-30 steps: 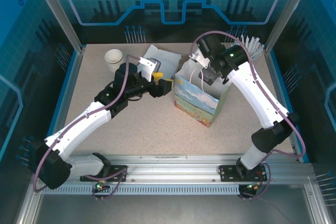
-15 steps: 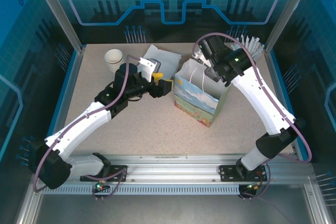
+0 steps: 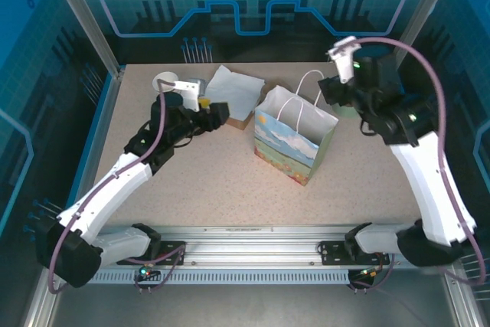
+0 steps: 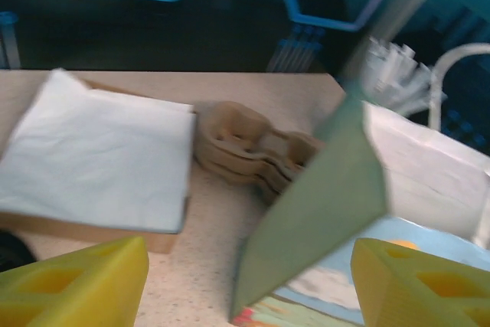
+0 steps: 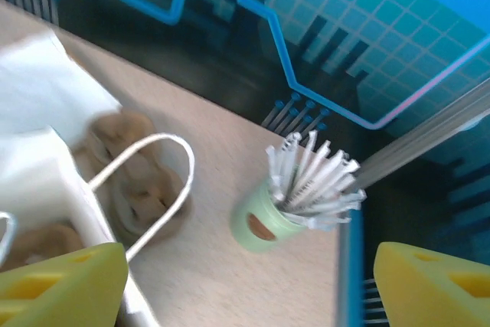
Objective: Pack the takeout coffee
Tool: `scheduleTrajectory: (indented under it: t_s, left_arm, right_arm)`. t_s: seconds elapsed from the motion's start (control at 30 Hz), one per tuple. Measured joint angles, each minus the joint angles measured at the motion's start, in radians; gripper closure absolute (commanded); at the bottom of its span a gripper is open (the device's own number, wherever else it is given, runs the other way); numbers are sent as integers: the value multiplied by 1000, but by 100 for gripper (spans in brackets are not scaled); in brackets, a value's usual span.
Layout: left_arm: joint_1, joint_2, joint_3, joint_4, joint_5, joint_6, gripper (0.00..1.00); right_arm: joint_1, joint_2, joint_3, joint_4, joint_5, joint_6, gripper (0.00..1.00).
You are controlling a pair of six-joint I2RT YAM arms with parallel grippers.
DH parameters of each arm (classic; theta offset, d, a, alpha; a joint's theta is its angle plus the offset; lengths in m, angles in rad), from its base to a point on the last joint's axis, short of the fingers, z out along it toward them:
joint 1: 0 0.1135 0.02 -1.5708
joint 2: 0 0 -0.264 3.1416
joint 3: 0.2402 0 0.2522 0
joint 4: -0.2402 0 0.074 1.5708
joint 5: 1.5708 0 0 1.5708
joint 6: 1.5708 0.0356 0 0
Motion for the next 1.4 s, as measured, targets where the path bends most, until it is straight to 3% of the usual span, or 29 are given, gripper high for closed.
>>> scheduleTrajectory:
  t_s: [0.2, 0.37, 0.53, 0.8, 1.4]
  left_arm:
    - [25, -11, -38, -7, -11, -51, 29]
    - [11, 5, -36, -6, -8, -64, 29]
    - [-12, 39, -22, -6, 3, -68, 29]
    - [-35, 80, 16, -6, 14, -68, 29]
    - [-49, 90, 19, -6, 18, -64, 29]
  right_arm:
    - [-239, -71, -117, 137, -159, 134, 15]
    - [-436, 85, -141, 207, -242, 225, 22]
    - [-538, 240, -171, 224, -320, 275, 35]
    - [-576, 379, -183, 246, -409, 311, 49]
    - [-579, 541, -140, 267, -388, 297, 47]
